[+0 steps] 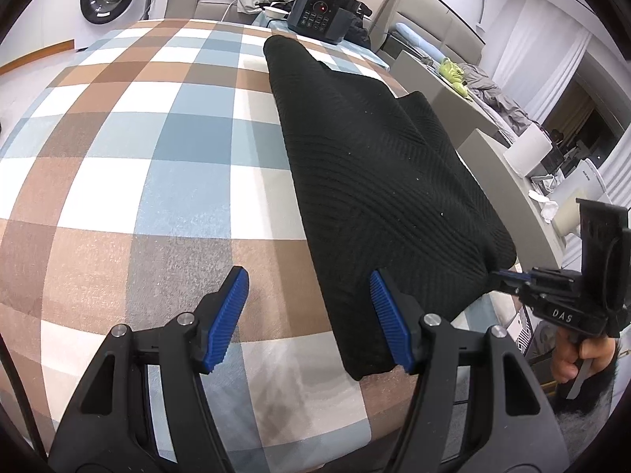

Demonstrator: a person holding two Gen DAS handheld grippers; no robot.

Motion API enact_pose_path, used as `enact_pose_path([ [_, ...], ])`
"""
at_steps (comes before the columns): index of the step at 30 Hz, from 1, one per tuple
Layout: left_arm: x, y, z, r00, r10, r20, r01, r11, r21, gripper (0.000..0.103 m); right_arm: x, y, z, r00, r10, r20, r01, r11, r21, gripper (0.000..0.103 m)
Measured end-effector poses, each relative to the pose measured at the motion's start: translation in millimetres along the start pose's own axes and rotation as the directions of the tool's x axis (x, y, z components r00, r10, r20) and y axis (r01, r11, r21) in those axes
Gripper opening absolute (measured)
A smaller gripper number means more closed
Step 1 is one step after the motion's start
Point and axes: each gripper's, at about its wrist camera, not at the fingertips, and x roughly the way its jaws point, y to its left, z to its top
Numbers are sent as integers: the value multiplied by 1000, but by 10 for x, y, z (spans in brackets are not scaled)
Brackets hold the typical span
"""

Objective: Fold small clothes

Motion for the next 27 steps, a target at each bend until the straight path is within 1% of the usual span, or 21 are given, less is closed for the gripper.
enact_pose_path([
  [1, -13, -2, 0, 1000, 0, 2, 0, 1000, 2, 61, -46, -11, -9, 999, 29, 20, -29, 1000, 8, 14],
  [2, -25, -5, 3, 1000, -1, 5, 1, 1000, 4, 61, -78, -26, -11, 998, 48, 33, -48, 999, 13, 22],
  [4, -43, -29, 15, 1000, -9, 9, 9, 1000, 10, 61, -98, -73, -17, 995, 83, 59, -84, 996, 29, 29],
  [6, -48, -74, 23, 1000, -21, 11, 21, 1000, 18, 61, -50, -91, -41, 994, 96, 50, -98, 995, 36, 28],
  [8, -47, -141, 24, 999, -39, 8, 39, 999, 31, 61, 34, -104, -31, 997, 65, 34, -66, 997, 33, 7],
  [9, -51, -178, 21, 999, -43, 7, 42, 998, 39, 61, 21, -88, -24, 997, 65, 40, -66, 997, 29, 7],
  [11, -68, -242, 15, 999, -46, 8, 46, 997, 57, 61, -104, -62, 7, 993, 79, 87, -81, 997, 19, 6],
  [12, -81, -269, 12, 999, -52, 9, 51, 996, 66, 61, -139, -60, 15, 993, 77, 90, -80, 997, 22, 6],
  [13, -92, -293, 12, 998, -58, 11, 57, 996, 75, 61, -103, -43, 44, 997, 39, 60, -40, 999, 21, 6],
  [14, -94, -309, 15, 998, -62, 12, 60, 995, 80, 61, -43, -55, 40, 1000, 0, 23, 0, 1000, 20, 11],
  [15, -90, -320, 16, 998, -62, 10, 61, 995, 81, 61, 9, -67, 36, 1000, -18, -9, 18, 1000, 25, 12],
  [16, -82, -329, 17, 998, -62, 8, 61, 995, 82, 61, 17, -87, 29, 1000, -6, -9, 7, 999, 38, 13],
  [18, -58, -360, 19, 998, -60, 1, 60, 994, 89, 61, -53, -93, 31, 999, 23, 29, -24, 999, 49, 20],
  [20, -29, -402, 2, 998, -63, -8, 63, 992, 105, 61, -184, -138, 50, 994, 54, 98, -61, 996, 69, 38],
  [21, -10, -410, -4, 998, -64, -14, 65, 992, 110, 61, -246, -178, 66, 989, 64, 130, -75, 993, 88, 40],
  [23, 41, -405, -9, 998, -62, -24, 64, 992, 106, 61, -352, -286, 95, 980, 49, 194, -77, 988, 137, 41],
  [25, 92, -350, 23, 998, -60, -30, 62, 995, 73, 61, -399, -423, 109, 972, 8, 235, -58, 977, 203, 41],
  [27, 113, -293, 70, 999, -48, -14, 49, 998, 39, 61, -415, -586, 101, 963, -40, 267, -35, 962, 271, 42],
])
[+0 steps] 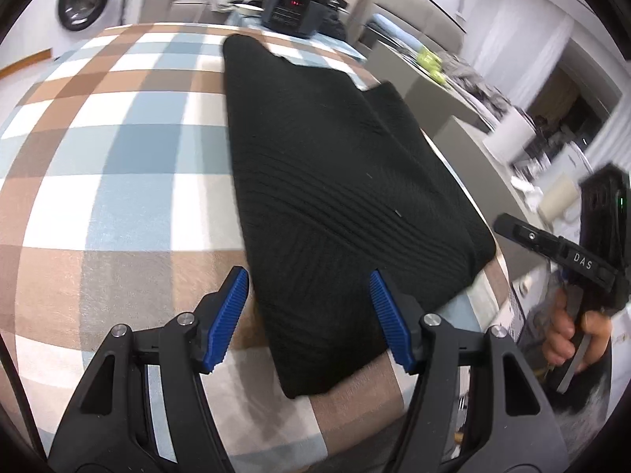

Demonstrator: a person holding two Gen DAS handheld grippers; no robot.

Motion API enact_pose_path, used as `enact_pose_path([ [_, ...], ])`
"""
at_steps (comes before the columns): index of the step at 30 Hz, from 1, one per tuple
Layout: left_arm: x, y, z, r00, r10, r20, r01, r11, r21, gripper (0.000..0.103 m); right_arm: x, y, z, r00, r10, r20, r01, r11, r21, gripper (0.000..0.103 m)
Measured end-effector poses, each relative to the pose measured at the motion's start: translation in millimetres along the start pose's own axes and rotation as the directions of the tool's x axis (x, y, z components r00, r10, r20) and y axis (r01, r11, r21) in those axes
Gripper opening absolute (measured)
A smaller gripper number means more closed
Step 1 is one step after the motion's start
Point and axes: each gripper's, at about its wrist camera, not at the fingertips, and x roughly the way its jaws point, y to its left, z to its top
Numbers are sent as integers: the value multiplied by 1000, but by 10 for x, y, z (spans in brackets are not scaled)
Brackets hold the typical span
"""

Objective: Fold small clothes

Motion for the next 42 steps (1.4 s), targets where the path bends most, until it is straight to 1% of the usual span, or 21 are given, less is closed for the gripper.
enact_pose_path([
  [2, 43, 45, 56, 1000, 5, 5, -5, 1000, -18, 61, 67, -119, 36, 999, -44, 19, 44, 998, 48, 42],
  [4, 98, 67, 114, 1000, 12, 5, -12, 1000, -29, 61, 163, -202, 91, 997, -71, 15, 70, 995, 77, 42],
  [7, 194, 85, 214, 1000, 13, 4, -13, 999, -49, 61, 315, -254, 134, 995, -101, 5, 100, 991, 91, 42],
  [10, 301, 92, 339, 1000, 9, 6, -9, 998, -64, 61, 482, -229, 147, 994, -108, -7, 109, 991, 75, 42],
  [14, 424, 93, 493, 1000, 12, 7, -11, 997, -76, 62, 593, -217, 181, 993, -114, -11, 115, 992, 56, 41],
  [19, 549, 135, 616, 1000, 1, 10, 0, 992, -124, 62, 708, -160, 229, 992, -127, -14, 127, 992, 20, 41],
  [22, 611, 145, 668, 1000, 8, 15, -6, 991, -136, 62, 756, -114, 246, 992, -129, -13, 129, 992, 4, 41],
  [24, 635, 133, 693, 999, 30, 21, -27, 991, -128, 58, 792, -69, 248, 992, -121, -19, 121, 993, -15, 40],
  [26, 641, 90, 697, 997, 64, 32, -61, 994, -95, 42, 842, -13, 250, 994, -108, -26, 108, 994, -35, 40],
  [27, 641, 55, 691, 996, 84, 41, -82, 995, -65, 39, 860, 26, 246, 993, -111, -26, 110, 993, -46, 40],
  [29, 626, 29, 669, 994, 95, 51, -93, 995, -39, 30, 895, 98, 242, 991, -129, -26, 127, 989, -71, 40],
  [31, 598, 48, 650, 994, 92, 54, -91, 995, -34, 27, 917, 134, 245, 992, -121, -32, 118, 991, -69, 40],
  [34, 530, 133, 620, 995, 85, 56, -82, 995, -51, 27, 953, 208, 241, 994, -99, -46, 96, 993, -69, 40],
  [38, 374, 322, 561, 992, 106, 68, -100, 991, -84, 27, 1045, 422, 196, 996, -65, -67, 58, 993, -105, 40],
  [42, 137, 621, 483, 986, 148, 79, -137, 982, -133, 27, 1142, 699, 130, 995, -10, -99, -5, 989, -146, 41],
])
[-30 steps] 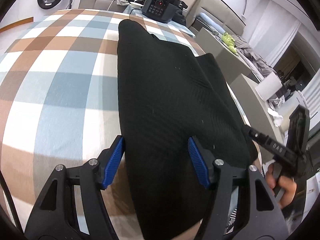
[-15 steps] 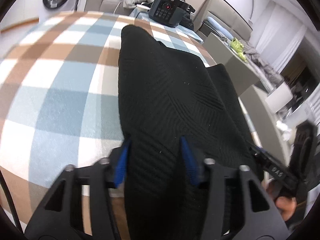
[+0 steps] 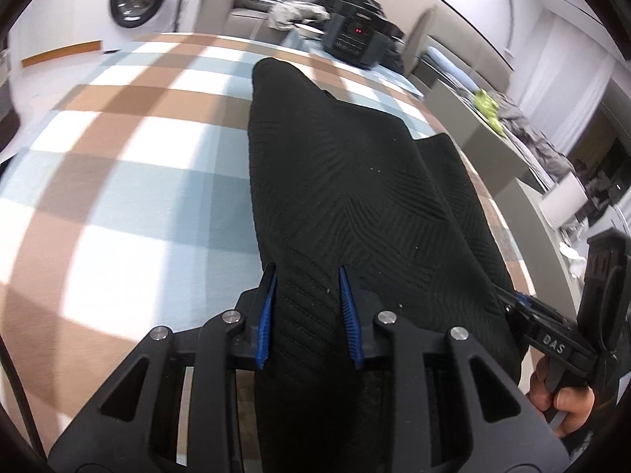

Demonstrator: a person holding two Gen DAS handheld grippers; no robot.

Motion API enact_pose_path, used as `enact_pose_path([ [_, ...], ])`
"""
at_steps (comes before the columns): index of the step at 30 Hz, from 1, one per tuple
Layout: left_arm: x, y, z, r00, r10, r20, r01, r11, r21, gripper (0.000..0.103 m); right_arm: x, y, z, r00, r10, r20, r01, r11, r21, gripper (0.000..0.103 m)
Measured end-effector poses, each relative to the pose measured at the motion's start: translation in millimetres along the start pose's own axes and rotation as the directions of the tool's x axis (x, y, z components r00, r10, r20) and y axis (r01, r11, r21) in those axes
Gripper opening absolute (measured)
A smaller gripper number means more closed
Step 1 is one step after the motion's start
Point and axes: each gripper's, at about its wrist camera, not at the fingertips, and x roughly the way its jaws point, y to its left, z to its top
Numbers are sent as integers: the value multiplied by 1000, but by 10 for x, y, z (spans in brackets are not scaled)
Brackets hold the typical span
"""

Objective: Fold small clothes

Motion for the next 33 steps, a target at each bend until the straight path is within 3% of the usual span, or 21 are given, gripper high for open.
enact_pose_path([
  [3, -126, 239, -6, 1000, 9, 12, -9, 1000, -29, 30, -61, 174, -22, 999, 32, 23, -30, 997, -70, 41],
  [7, -246, 404, -4, 1000, 7, 28, -6, 999, -44, 32, -50, 71, -47, 997, -71, -27, 68, 993, -92, 41],
  [8, -271, 406, -4, 999, 8, 35, -7, 999, -44, 32, -71, -4, -51, 997, -63, -41, 60, 995, -76, 41],
  [11, -308, 404, -12, 999, 19, 37, -18, 999, -40, 34, -249, -199, -20, 1000, -18, -6, 18, 1000, 4, 41],
  [14, -382, 405, -34, 999, 11, 47, -8, 998, -58, 36, -442, -191, 3, 998, 52, 28, -52, 999, 6, 41],
  [19, -534, 356, -79, 997, -4, 78, 9, 998, -62, 44, -472, 56, -122, 972, 235, -16, -236, 971, -41, 41],
  [22, -620, 284, -128, 996, -14, 83, 18, 999, -45, 45, -329, 176, -256, 970, 230, -74, -234, 971, -56, 39],
  [25, -698, 171, -205, 996, -35, 81, 36, 999, -17, 46, -279, 169, -364, 978, 180, -105, -189, 978, -85, 20],
  [26, -715, 129, -237, 996, -38, 78, 39, 999, -6, 46, -274, 138, -377, 979, 168, -115, -178, 980, -86, 19],
  [33, -720, -156, -460, 995, -96, 32, 94, 993, 66, 49, -323, 17, -528, 953, 270, -139, -267, 963, 37, 22],
])
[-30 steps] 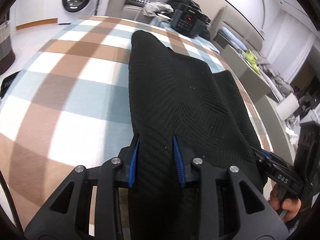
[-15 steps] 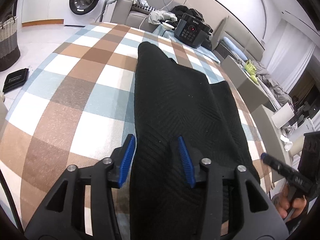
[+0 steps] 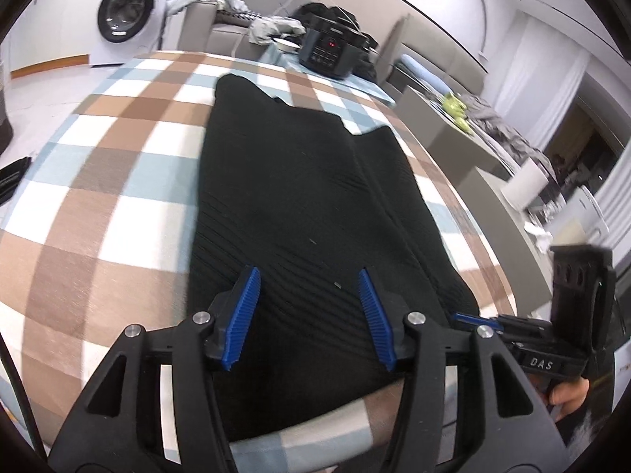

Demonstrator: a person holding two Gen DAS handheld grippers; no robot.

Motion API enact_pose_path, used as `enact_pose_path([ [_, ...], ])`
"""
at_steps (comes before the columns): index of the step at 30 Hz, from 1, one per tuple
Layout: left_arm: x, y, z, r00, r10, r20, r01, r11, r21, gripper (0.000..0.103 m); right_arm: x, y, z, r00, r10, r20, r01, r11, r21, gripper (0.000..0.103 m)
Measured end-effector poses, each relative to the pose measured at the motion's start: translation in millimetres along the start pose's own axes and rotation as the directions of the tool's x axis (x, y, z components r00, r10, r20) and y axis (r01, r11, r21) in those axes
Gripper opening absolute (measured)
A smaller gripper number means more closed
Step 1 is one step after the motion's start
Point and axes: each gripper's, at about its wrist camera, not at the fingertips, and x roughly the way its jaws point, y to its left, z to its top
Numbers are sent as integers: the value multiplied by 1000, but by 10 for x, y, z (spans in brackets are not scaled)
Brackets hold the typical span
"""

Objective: Fold small clothes

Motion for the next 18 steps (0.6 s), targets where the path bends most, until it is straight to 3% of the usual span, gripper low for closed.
enact_pose_path([
  [3, 42, -92, -74, 1000, -10, -26, 11, 1000, 23, 49, 110, -38, 4, 999, 45, -11, -45, 998, 49, 22],
  [5, 71, -140, -129, 999, -12, -44, 14, 999, 41, 49, 114, 3, 6, 999, 39, 9, -39, 998, 43, 10],
  [8, 115, -180, -188, 998, 4, -62, 0, 997, 73, 49, -114, 86, 54, 996, 48, 73, -50, 998, 25, 8],
  [11, 134, -195, -222, 997, 13, -72, -6, 995, 96, 50, -295, 59, 125, 995, 8, 98, -12, 999, 39, 7],
  [14, 154, -245, -269, 995, -4, -96, 16, 992, 122, 50, -166, -40, 121, 993, -114, 29, 113, 993, 43, 8],
  [18, 161, -316, -308, 993, 1, -114, 18, 986, 165, 52, -230, -133, 92, 995, -82, 56, 77, 993, 85, 16],
])
